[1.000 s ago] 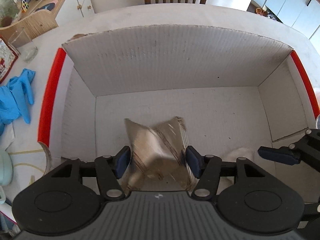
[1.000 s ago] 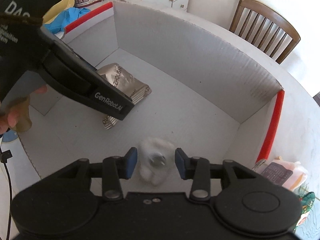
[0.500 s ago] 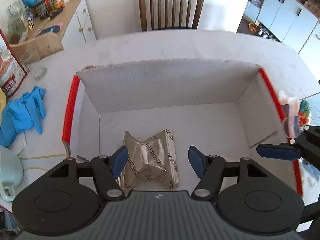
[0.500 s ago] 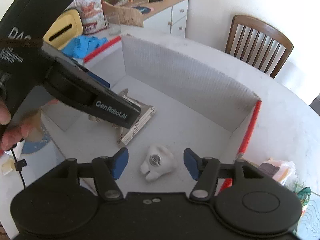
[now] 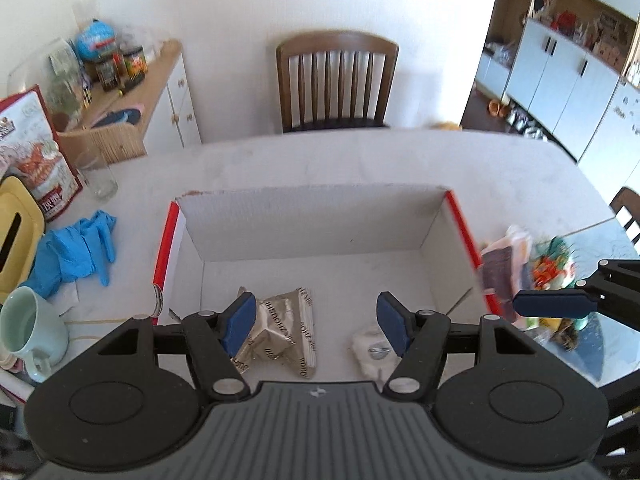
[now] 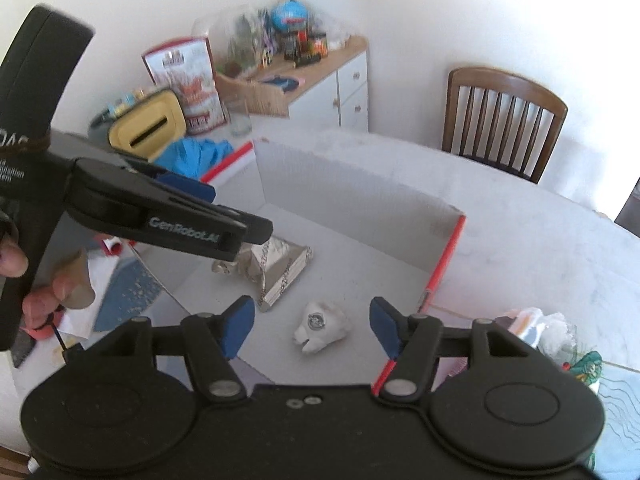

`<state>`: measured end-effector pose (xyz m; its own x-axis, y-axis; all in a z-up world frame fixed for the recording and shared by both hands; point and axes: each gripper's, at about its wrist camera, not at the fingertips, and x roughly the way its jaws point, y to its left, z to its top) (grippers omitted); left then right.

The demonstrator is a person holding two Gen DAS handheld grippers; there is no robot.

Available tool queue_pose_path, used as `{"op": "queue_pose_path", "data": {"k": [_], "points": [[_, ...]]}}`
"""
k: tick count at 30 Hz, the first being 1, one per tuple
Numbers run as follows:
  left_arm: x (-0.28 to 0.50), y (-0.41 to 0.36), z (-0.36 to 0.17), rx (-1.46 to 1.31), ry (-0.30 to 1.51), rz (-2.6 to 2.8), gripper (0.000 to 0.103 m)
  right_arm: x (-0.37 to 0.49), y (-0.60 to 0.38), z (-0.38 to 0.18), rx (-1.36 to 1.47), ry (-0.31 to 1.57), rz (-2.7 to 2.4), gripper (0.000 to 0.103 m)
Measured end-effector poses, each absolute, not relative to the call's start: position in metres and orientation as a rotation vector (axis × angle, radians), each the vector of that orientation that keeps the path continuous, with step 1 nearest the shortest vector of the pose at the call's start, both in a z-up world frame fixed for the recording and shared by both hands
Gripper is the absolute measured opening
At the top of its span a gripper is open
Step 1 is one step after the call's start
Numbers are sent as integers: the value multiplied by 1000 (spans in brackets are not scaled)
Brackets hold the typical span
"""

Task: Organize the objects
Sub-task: 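Lower both held items into the red box and open both grippers, then move both grippers back over the item pile on the table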

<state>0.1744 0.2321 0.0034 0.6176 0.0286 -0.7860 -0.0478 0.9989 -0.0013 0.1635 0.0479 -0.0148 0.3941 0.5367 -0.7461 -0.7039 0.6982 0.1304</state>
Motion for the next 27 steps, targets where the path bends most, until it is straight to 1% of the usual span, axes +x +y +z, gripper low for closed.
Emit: {"op": "queue_pose_path", "data": {"k": [1, 3, 5, 9, 14, 20, 23, 27], "points": [[171, 230, 7, -23, 889, 47, 66, 161, 43, -13, -213, 846, 796, 65], [162, 223, 15, -20, 859, 50, 67, 156, 32, -6, -195, 820, 801, 73], [153, 216, 20, -17, 832, 51, 71, 152, 25, -2, -186, 792, 809, 75], [135, 200, 27, -15, 792, 53, 72, 143, 6, 5, -157, 763, 817, 77], [111, 177, 33, -1, 733, 54, 82, 131, -22, 13, -130, 705, 810, 83], [90, 148, 39, 12, 673, 56, 86, 122, -59, 20, -95, 650, 785, 89], [81, 136, 38, 0, 653, 49, 86, 118, -81, 20, -77, 631, 772, 94], [73, 121, 36, -14, 632, 38, 87, 112, -109, 18, -68, 614, 751, 99]]}}
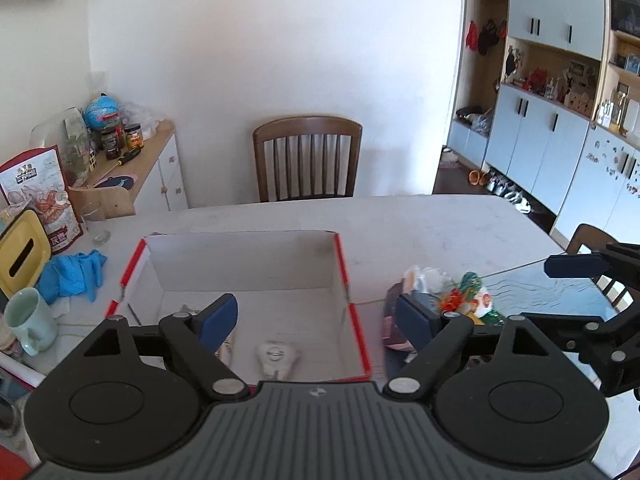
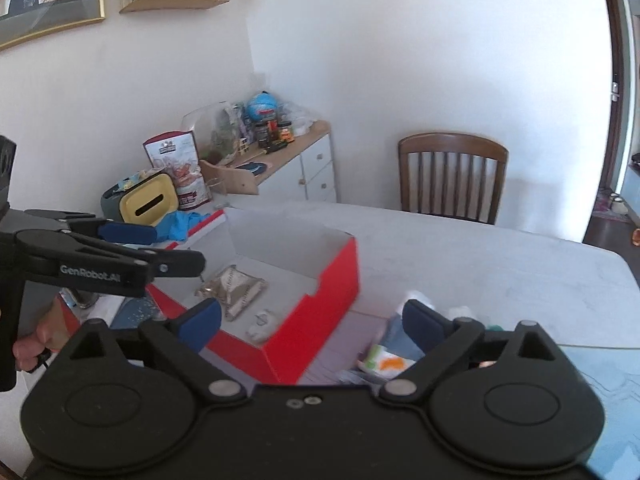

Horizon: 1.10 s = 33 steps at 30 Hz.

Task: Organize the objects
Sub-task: 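Move both grippers back over the item pile on the table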

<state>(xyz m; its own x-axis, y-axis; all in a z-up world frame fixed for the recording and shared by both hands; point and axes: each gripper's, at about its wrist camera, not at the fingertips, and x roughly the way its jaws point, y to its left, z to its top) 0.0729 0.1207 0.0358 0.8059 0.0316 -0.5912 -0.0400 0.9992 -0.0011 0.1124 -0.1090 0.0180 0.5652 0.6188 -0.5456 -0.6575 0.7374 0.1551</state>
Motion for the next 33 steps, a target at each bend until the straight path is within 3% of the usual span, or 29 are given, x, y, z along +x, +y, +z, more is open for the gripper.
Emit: {"op": "queue_pose_path", "data": {"k": [2, 4, 23, 33], "points": [[70, 115, 33, -25, 626, 35, 98, 110, -122, 16, -61, 607, 740, 101], [68, 110, 31, -40, 618, 30, 101, 108, -134, 14, -55, 603, 730, 102], [117, 34, -20, -14, 664, -8, 103, 150, -225, -26, -72, 643, 571, 101], [171, -2, -57, 47, 707, -20, 103, 203, -238, -62, -106, 699, 532, 96]]}}
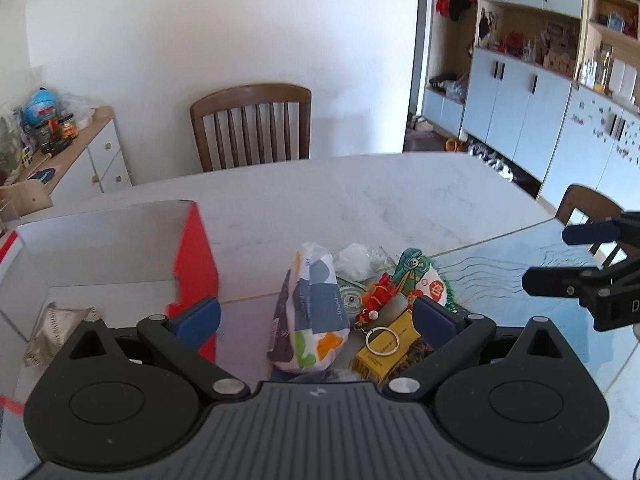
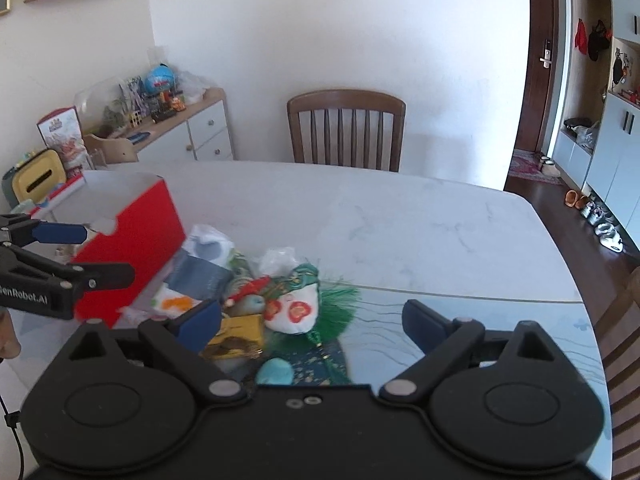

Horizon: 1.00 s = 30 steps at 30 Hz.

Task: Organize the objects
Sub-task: 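Move both grippers back over the item pile on the table, then grasp the white plastic bag with the left gripper while the right gripper grasps the green-haired plush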

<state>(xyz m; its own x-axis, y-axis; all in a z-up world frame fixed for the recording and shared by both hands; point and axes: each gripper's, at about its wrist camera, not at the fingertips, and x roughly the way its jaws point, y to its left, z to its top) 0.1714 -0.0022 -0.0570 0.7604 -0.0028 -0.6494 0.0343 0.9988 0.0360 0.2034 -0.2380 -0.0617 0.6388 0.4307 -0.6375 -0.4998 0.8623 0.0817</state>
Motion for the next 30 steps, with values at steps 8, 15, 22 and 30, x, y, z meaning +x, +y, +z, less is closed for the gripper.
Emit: {"op": "queue_pose_path", "data": {"k": [8, 15, 22, 30], "points": [[211, -9, -84, 77, 753, 14, 103, 248, -227, -90, -81, 765, 532, 88], [236, -3, -106, 76, 813, 38, 102, 282, -207, -115, -39, 850, 537, 80], [248, -6, -119, 72, 855, 22, 97, 299, -192, -133, 15, 917, 548, 65], [250, 5, -126, -12, 896, 24, 59, 307, -185, -142, 67, 956, 573, 48]]}}
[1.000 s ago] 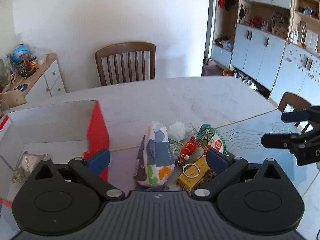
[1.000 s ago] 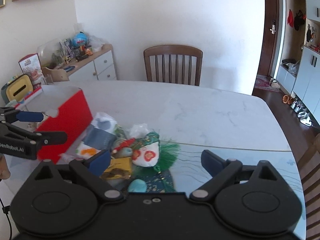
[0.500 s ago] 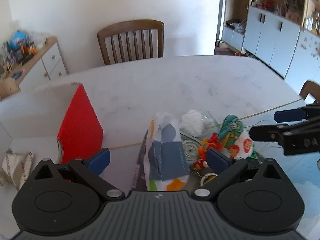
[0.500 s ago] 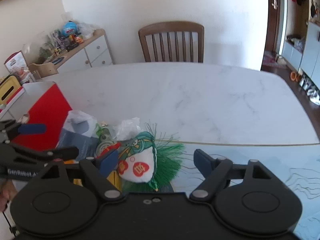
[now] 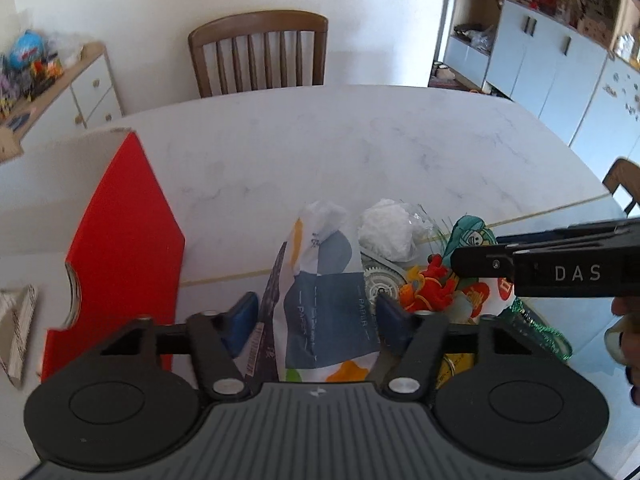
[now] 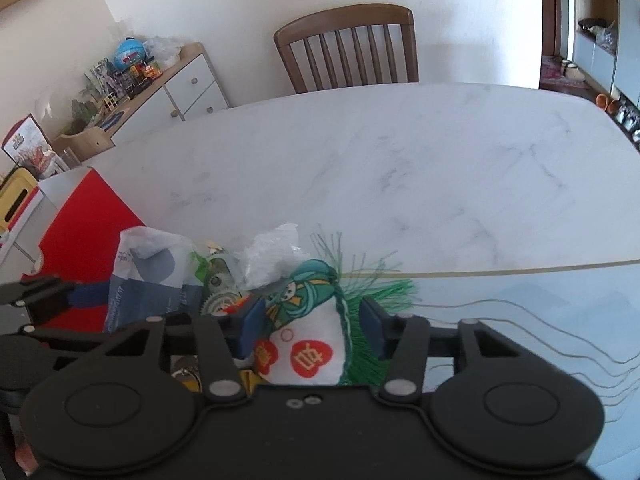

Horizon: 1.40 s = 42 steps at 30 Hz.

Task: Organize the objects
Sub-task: 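Grasp the white plastic bag with the left gripper while the right gripper grasps the green-haired plush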

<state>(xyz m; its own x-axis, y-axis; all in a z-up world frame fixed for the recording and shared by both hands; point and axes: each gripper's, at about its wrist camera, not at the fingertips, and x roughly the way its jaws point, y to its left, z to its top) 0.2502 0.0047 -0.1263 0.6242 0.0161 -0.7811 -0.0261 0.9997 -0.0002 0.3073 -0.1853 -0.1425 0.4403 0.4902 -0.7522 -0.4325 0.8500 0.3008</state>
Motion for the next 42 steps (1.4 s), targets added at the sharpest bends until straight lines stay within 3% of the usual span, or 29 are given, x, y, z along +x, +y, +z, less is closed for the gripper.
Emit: {"op": "queue_pose_path", "data": {"k": [6, 11, 42], "points": [[249, 5, -125, -13, 890, 21, 35, 309, -184, -142, 80, 959, 578, 42], [249, 2, -121, 6, 885, 25, 26, 306, -182, -138, 71, 943, 562, 37], [200, 38, -12, -152, 827, -63, 25, 239, -219, -4, 20, 716, 625, 35]]}}
